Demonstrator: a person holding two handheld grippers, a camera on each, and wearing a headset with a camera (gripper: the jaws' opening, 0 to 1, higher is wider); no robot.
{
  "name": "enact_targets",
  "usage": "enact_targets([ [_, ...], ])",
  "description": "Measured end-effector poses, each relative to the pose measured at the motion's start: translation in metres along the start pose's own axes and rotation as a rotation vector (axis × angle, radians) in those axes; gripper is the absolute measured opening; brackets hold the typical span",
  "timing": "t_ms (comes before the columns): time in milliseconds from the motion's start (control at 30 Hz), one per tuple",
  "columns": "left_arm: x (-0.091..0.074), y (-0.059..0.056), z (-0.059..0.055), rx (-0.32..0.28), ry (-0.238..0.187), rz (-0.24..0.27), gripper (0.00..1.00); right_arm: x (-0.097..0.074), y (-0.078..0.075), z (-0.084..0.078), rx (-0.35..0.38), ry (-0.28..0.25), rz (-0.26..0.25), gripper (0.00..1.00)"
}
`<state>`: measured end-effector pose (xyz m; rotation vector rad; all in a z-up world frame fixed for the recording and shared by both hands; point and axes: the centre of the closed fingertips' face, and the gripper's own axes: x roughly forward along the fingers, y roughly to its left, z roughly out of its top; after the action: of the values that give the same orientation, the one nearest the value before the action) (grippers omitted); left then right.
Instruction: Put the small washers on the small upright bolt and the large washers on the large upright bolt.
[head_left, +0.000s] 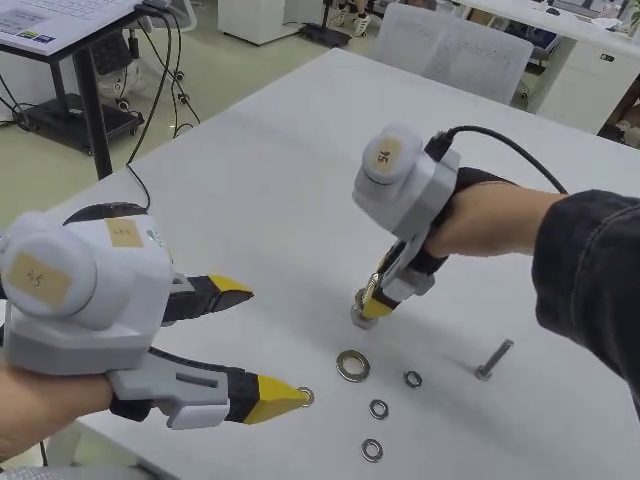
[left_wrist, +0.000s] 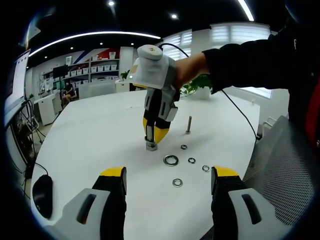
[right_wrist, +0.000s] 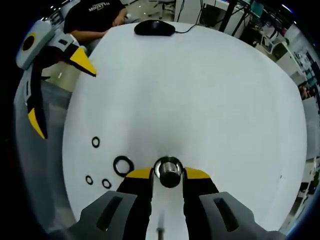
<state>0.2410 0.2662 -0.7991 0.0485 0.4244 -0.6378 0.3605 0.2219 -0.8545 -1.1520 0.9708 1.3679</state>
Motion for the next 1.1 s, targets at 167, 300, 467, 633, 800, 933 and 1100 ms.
enact_targets([
  [167, 0.001, -0.001, -0.001, 0.002, 0.004, -0.004, 0.68, 0.004, 0.001, -0.001, 0.001, 0.002, -0.003, 0.24],
  [300, 0.0, 0.0, -0.002, -0.001, 0.006, -0.003, 0.68, 0.01, 0.0, -0.004, 0.01, 0.002, -0.002, 0.24],
  [467, 0.0, 0.0, -0.002, -0.003, 0.007, -0.004, 0.68, 0.011, -0.002, -0.004, 0.02, 0.0, -0.003, 0.24],
  [633, 0.001, -0.001, -0.003, -0.002, 0.011, -0.006, 0.68, 0.01, -0.002, -0.004, 0.026, -0.003, -0.003, 0.24],
  [800, 0.001, -0.001, -0.002, 0.0, 0.011, -0.008, 0.68, 0.011, -0.001, -0.005, 0.012, -0.005, 0.003, 0.24],
  [933, 0.0, -0.001, -0.002, 0.002, 0.013, -0.007, 0.68, 0.011, -0.004, -0.005, -0.001, -0.01, 0.0, 0.25],
  [1100, 0.0, -0.002, -0.001, 0.005, 0.013, -0.007, 0.68, 0.009, -0.007, -0.005, 0.001, -0.026, -0.006, 0.29],
])
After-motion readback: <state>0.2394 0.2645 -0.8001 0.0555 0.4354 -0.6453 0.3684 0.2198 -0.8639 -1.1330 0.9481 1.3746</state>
